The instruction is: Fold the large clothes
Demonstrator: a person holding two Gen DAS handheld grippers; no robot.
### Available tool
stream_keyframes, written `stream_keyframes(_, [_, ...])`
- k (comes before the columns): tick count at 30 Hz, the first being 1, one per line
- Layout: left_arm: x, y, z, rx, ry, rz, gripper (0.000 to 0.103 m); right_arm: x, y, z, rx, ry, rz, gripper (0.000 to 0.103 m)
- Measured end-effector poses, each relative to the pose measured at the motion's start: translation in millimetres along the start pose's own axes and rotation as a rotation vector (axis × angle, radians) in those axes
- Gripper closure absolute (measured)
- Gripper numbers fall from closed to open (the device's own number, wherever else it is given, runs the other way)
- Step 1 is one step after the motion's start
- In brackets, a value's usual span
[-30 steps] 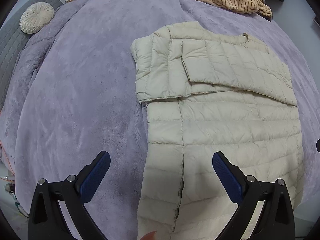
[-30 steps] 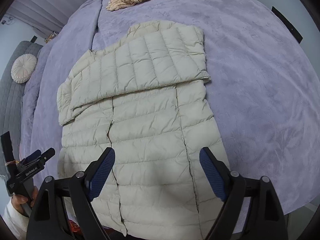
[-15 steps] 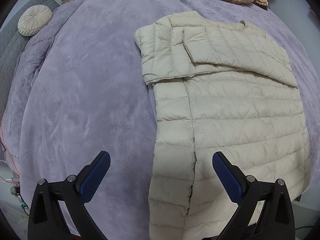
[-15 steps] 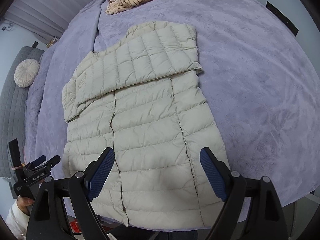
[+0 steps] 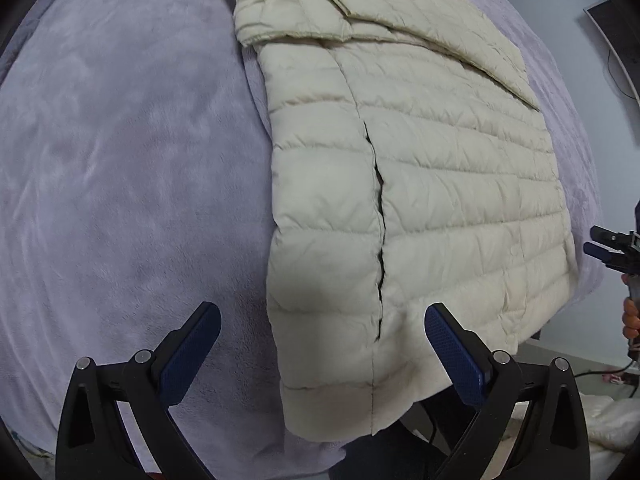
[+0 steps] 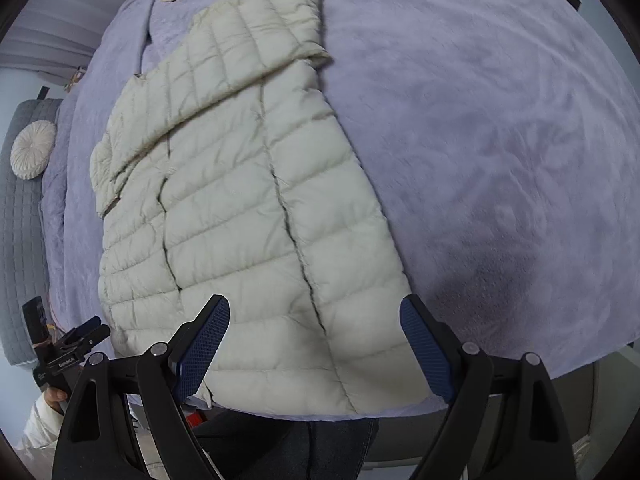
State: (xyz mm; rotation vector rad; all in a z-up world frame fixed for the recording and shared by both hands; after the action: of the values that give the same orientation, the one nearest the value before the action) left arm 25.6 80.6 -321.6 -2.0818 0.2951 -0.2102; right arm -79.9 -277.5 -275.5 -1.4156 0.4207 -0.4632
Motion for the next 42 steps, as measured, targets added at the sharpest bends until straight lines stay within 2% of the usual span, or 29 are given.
stream_keyframes(3, [-12.2, 13.3, -6.4, -0.096, -0.01, 0.046, 0.001, -12.8, 15.4, -20.9, 0.021, 0.054, 0.048, 0.014])
stream_keyframes(5, [-18.1, 24.7, -8.0, -0.122, -0.015, 0.081, 0.001, -20.8, 27.4, -33.2, 0.026, 0.089, 0.077, 0.014])
stream_keyframes(9, [-24.3, 39.9, -18.4, -0.148, 0.006, 0.116, 0.001, -34.7, 54.0, -33.7, 0.143, 0.152, 0.162, 0.014])
stream_keyframes(11, [-25.1, 39.6, -27.1, -0.171, 0.026, 0.112, 0.002, -37.4, 56.7, -23.1, 0.199, 0.152, 0.162, 0.013])
stream_keyframes(13, [-23.7, 39.0, -31.2, -0.171, 0.05, 0.11, 0.024, -38.5, 51.4, -8.4, 0.284, 0.146, 0.153, 0.013])
stream_keyframes(14, [-24.2, 38.8, -30.8, -0.163, 0.059, 0.114, 0.029, -39.1, 47.9, -2.0, 0.316, 0.141, 0.148, 0.013])
stream_keyframes(16, [-24.5, 37.2, -30.1, -0.173, 0.069, 0.115, 0.054, -41.0, 42.4, 7.7, 0.362, 0.132, 0.141, 0.013])
stream_keyframes(19, [-24.1, 28.9, -29.2, -0.223, 0.075, 0.114, 0.079, -44.7, 37.0, 15.4, 0.377, 0.131, 0.128, 0.013])
stream_keyframes(21, [-22.0, 24.0, -30.6, -0.257, 0.086, 0.113, 0.088, -45.8, 33.1, 17.2, 0.379, 0.149, 0.115, 0.016])
stream_keyframes(23, [-20.4, 17.2, -36.2, -0.302, 0.098, 0.107, 0.089, -45.3, 31.1, 18.5, 0.377, 0.184, 0.109, 0.039])
stream_keyframes(24, [-20.9, 10.1, -35.0, -0.326, 0.104, 0.105, 0.092, -45.3, 31.2, 16.0, 0.37, 0.205, 0.114, 0.073])
stream_keyframes(25, [-19.6, 5.3, -38.0, -0.351, 0.104, 0.102, 0.092, -44.4, 31.5, 13.5, 0.364, 0.223, 0.121, 0.086])
stream_keyframes(27, [-15.2, -6.0, -41.5, -0.403, 0.09, 0.085, 0.092, -43.5, 25.7, 15.3, 0.381, 0.214, 0.099, 0.089])
stream_keyframes(32, [4.5, -41.4, -47.2, -0.505, 0.026, -0.011, 0.092, -32.6, -11.3, 35.6, 0.511, 0.188, 0.046, 0.09])
stream_keyframes(37, [36.1, -79.7, -47.2, -0.551, -0.025, -0.127, 0.092, 0.6, -52.2, 52.1, 0.613, 0.172, -0.011, 0.09])
stream_keyframes(42, [90.3, -120.5, -50.3, -0.559, -0.027, -0.259, 0.092, 52.6, -95.7, 74.7, 0.681, 0.119, -0.082, 0.09])
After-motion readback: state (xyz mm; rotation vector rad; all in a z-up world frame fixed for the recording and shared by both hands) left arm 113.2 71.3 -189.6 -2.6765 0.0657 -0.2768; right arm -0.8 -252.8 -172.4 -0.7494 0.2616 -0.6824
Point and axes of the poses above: each gripper's, at about its wrist camera, not at the fingertips, and y roughly the way its jaws point, z to its left, x to its top, the point moved 9 cm from there along y, roughly the way its jaws point, and after that the axes turned 13 degrees about -x, right-handed, at the moved point
